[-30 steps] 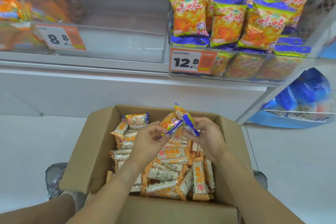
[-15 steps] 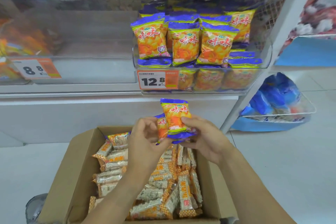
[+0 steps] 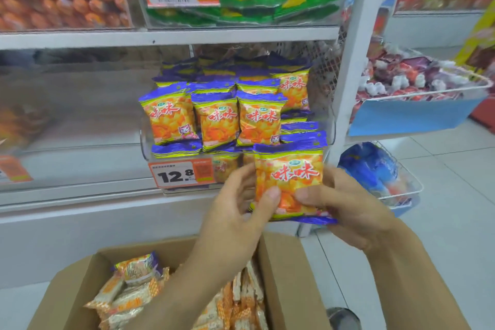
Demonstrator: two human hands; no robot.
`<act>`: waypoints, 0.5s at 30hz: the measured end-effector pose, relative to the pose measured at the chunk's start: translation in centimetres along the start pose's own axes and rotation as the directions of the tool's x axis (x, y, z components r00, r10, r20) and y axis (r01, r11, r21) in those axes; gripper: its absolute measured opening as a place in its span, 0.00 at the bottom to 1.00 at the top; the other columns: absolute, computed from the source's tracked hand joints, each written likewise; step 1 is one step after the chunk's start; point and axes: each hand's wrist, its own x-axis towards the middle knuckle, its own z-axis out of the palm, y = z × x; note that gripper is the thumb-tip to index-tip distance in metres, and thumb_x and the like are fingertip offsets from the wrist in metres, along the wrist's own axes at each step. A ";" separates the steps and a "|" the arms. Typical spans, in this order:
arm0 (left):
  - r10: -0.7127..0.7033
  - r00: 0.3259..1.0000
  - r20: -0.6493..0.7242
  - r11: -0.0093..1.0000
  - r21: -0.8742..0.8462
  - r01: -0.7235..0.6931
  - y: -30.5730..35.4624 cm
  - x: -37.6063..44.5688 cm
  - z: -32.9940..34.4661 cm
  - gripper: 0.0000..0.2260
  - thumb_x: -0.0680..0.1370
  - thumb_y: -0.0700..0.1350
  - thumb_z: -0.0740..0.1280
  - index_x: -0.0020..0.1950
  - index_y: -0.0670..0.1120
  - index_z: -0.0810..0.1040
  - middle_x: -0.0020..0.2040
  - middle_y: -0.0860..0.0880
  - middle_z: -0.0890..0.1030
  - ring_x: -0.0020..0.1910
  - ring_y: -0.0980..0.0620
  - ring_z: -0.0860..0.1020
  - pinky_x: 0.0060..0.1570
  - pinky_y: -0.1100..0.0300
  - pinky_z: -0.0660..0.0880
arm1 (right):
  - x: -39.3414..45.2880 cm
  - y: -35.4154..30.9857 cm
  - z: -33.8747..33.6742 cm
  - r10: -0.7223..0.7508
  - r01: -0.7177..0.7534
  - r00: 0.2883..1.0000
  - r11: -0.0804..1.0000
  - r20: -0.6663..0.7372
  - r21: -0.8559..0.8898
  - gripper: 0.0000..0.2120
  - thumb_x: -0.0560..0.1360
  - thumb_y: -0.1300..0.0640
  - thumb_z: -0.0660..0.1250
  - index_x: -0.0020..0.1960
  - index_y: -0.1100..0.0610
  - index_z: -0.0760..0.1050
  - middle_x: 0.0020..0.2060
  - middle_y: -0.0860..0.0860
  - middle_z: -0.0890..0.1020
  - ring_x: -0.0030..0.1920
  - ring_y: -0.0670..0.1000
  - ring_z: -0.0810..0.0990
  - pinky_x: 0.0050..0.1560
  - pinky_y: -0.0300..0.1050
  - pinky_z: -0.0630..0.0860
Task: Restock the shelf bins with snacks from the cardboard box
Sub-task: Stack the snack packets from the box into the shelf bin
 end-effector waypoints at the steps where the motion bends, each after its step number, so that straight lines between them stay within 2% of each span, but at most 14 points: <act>1: 0.050 0.998 0.027 0.999 0.003 -0.050 0.8 0.8 0.4 0.17 0.77 0.50 0.71 0.64 0.54 0.74 0.58 0.60 0.82 0.58 0.60 0.80 0.54 0.67 0.76 | -0.1 -1.4 -0.6 -0.035 0.036 0.999 0.998 0.018 -0.058 0.34 0.61 0.64 0.76 0.66 0.65 0.74 0.59 0.64 0.82 0.57 0.62 0.83 0.54 0.51 0.82; 3: 0.126 0.989 0.079 0.990 0.049 -0.130 2.1 2.5 1.2 0.16 0.78 0.49 0.70 0.64 0.57 0.72 0.59 0.63 0.80 0.58 0.63 0.79 0.54 0.69 0.75 | 0.2 -4.4 -1.9 -0.092 0.097 0.995 0.982 0.038 -0.160 0.34 0.60 0.66 0.79 0.65 0.65 0.75 0.59 0.64 0.82 0.56 0.62 0.83 0.53 0.51 0.82; 5: 0.201 0.976 0.078 0.952 0.221 -0.213 3.3 4.1 2.0 0.20 0.77 0.55 0.68 0.68 0.58 0.70 0.62 0.63 0.79 0.62 0.65 0.76 0.61 0.66 0.73 | 1.2 -6.9 -3.4 -0.144 0.148 0.989 0.969 0.034 -0.197 0.40 0.54 0.61 0.84 0.63 0.67 0.76 0.58 0.65 0.82 0.54 0.63 0.83 0.53 0.54 0.83; 7: 0.319 0.947 0.023 0.821 0.493 -0.288 3.8 5.6 2.2 0.25 0.77 0.58 0.65 0.73 0.54 0.68 0.67 0.58 0.73 0.68 0.61 0.70 0.67 0.64 0.66 | 3.0 -8.7 -4.4 -0.188 0.182 0.982 0.961 -0.011 -0.207 0.43 0.49 0.56 0.85 0.60 0.68 0.76 0.54 0.64 0.82 0.51 0.62 0.83 0.53 0.55 0.81; 9: 0.458 0.889 0.002 0.598 0.739 -0.310 3.6 7.3 1.7 0.26 0.77 0.55 0.65 0.74 0.50 0.69 0.69 0.50 0.70 0.70 0.50 0.67 0.70 0.53 0.65 | 5.2 -9.7 -5.5 -0.240 0.208 0.966 0.943 -0.098 -0.261 0.38 0.49 0.60 0.81 0.57 0.64 0.76 0.50 0.59 0.84 0.47 0.58 0.83 0.48 0.52 0.83; 11: 0.481 0.876 0.029 0.418 0.871 -0.258 2.7 8.5 1.2 0.27 0.76 0.52 0.67 0.74 0.49 0.68 0.72 0.45 0.68 0.73 0.42 0.64 0.70 0.43 0.64 | 7.0 -10.0 -5.8 -0.290 0.228 0.945 0.915 -0.153 -0.332 0.39 0.50 0.60 0.81 0.59 0.61 0.75 0.49 0.56 0.85 0.47 0.55 0.85 0.43 0.50 0.84; 13: 0.451 0.890 0.062 0.335 0.913 -0.233 1.3 9.1 0.8 0.27 0.75 0.53 0.67 0.74 0.51 0.69 0.74 0.44 0.67 0.74 0.39 0.63 0.70 0.40 0.64 | 8.6 -9.9 -6.2 -0.333 0.249 0.924 0.897 -0.187 -0.366 0.49 0.46 0.54 0.87 0.62 0.59 0.71 0.53 0.55 0.85 0.52 0.54 0.85 0.48 0.51 0.83; 15: 0.423 0.903 0.078 0.304 0.926 -0.222 0.3 9.4 0.7 0.28 0.75 0.53 0.67 0.75 0.52 0.68 0.75 0.44 0.66 0.74 0.38 0.63 0.69 0.39 0.64 | 9.6 -10.0 -6.3 -0.362 0.237 0.905 0.866 -0.225 -0.441 0.49 0.50 0.51 0.87 0.64 0.56 0.66 0.57 0.57 0.83 0.55 0.54 0.85 0.53 0.52 0.82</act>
